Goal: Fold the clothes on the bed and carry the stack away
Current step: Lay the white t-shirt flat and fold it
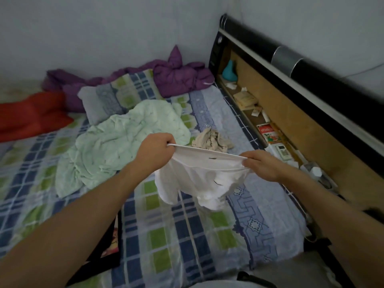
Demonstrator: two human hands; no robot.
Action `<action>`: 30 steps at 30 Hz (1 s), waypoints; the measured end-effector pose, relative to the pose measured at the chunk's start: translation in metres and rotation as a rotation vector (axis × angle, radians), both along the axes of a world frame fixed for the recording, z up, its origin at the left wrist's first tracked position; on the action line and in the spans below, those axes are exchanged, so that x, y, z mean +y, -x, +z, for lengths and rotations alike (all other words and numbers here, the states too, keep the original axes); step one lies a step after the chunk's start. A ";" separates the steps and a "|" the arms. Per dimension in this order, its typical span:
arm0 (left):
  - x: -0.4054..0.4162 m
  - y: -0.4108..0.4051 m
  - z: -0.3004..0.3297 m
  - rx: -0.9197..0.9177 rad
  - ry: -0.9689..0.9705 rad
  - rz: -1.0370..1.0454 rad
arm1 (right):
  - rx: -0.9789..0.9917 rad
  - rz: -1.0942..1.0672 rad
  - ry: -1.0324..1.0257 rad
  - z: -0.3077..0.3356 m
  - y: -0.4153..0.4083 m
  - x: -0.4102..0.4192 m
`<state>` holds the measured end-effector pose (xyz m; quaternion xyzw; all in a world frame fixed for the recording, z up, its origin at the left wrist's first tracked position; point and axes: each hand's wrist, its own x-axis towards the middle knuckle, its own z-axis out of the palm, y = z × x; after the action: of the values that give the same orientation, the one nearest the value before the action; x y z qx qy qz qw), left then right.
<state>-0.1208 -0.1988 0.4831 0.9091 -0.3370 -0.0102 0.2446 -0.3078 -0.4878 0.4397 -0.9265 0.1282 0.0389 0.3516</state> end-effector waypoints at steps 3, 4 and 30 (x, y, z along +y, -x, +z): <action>-0.015 0.006 0.021 -0.027 0.031 0.029 | -0.007 0.007 0.211 0.018 -0.009 -0.017; -0.021 0.009 0.029 -0.042 0.051 0.034 | -0.009 0.008 0.341 0.026 -0.012 -0.022; -0.059 0.052 0.126 -0.248 0.099 0.031 | -0.474 0.219 0.186 0.121 -0.020 -0.159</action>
<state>-0.1733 -0.2577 0.6092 0.8952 -0.3508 0.1227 0.2459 -0.2875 -0.6472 0.5603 -0.9464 -0.0553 -0.1531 0.2790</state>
